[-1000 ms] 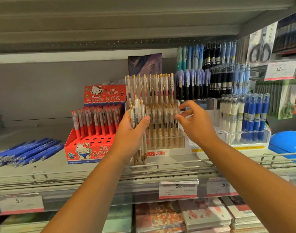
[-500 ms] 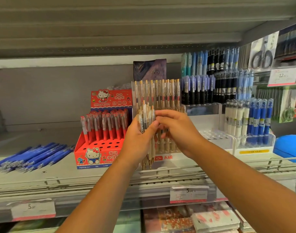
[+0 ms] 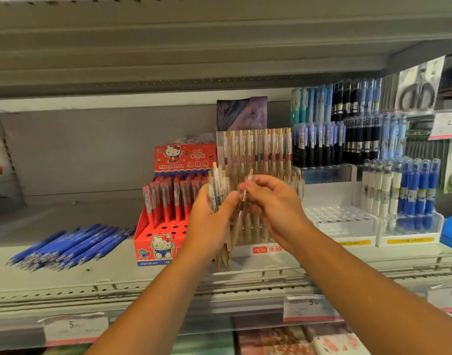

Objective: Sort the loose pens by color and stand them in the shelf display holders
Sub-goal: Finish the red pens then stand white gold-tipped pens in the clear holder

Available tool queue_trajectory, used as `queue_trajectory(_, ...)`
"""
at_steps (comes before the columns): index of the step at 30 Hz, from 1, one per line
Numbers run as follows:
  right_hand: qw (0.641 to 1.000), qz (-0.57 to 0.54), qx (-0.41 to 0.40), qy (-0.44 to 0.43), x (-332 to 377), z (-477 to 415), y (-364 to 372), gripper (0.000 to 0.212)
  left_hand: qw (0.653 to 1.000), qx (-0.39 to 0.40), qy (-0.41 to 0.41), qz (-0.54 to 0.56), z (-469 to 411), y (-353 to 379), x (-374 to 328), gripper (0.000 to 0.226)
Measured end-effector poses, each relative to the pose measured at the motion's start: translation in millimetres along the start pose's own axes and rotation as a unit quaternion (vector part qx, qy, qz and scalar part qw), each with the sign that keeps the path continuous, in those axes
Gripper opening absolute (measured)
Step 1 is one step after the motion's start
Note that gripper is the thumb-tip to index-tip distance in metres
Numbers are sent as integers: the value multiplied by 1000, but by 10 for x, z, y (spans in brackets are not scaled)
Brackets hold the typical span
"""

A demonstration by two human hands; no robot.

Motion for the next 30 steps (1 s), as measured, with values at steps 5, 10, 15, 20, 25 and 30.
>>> queue_trajectory(5,991,18,-93,-96,130,-6,36,18,998,-60,-11,1,-45,-344,22,9)
queue_trajectory(10,945,142,-180,-231,222,-7,8,24,997,-64,-42,6,-53,-445,60,16)
queue_trajectory(15,893,256,-169,-331,261,46,147,25,999,-24,-25,0,-44,-358,52,14)
queue_trajectory(20,876,279,-172,-354,253,50,194,29,999,-15,-34,3,-54,-352,68,13)
queue_trajectory(25,860,283,-184,-382,259,61,200,33,999,-12,-46,19,-50,-335,65,23)
queue_trajectory(30,868,321,-150,-348,165,41,266,31,998,8,-54,35,-51,-321,113,18)
Point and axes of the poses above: each hand's wrist, its own z-axis away from the middle knuckle, its own y-axis out of the palm, x = y × z, the point moved 5 cm from there along -z, towards the middle knuckle, and after that the axes turned 9 degrees about -x, right-handed, at the moved point
